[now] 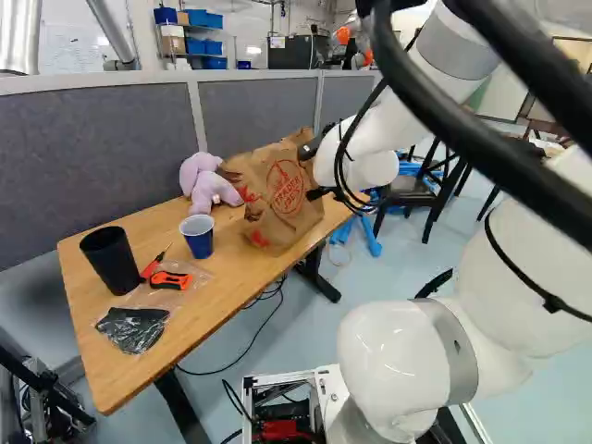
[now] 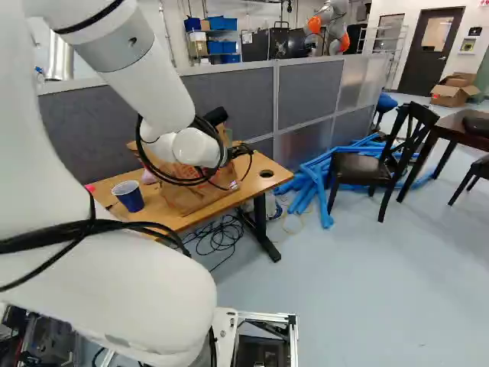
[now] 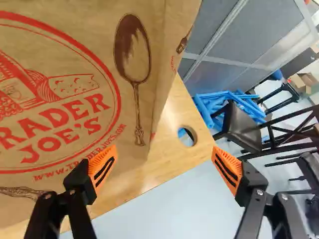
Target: Pick up the bag on the ground and place it on the table
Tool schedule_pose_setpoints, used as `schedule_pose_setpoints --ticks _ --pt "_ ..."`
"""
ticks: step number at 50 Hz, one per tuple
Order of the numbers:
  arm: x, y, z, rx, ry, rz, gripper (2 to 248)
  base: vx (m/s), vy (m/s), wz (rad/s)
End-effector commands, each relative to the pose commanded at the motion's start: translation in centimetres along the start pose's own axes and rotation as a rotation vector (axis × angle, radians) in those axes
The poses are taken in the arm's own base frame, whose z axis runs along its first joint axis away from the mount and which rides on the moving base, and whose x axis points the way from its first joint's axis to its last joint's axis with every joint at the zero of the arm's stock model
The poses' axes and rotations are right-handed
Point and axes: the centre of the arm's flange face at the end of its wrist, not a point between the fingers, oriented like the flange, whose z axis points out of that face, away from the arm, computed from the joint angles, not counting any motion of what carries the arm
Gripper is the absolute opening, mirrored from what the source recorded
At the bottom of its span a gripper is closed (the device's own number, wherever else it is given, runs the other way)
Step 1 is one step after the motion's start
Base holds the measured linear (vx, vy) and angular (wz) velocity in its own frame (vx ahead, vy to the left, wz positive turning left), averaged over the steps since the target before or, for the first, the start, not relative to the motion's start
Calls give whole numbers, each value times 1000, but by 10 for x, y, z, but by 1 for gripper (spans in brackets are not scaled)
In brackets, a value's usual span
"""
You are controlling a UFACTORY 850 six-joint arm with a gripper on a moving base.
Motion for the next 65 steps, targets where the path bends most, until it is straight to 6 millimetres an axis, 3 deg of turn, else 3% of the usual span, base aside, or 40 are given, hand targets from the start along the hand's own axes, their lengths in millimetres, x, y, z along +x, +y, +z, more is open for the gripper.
schedule_pose_setpoints --ticks 35,65 --pt "-53 -32 -26 -23 150 264 247 0 0 0" --pt "-78 -47 -41 -16 224 391 247 0 0 0"
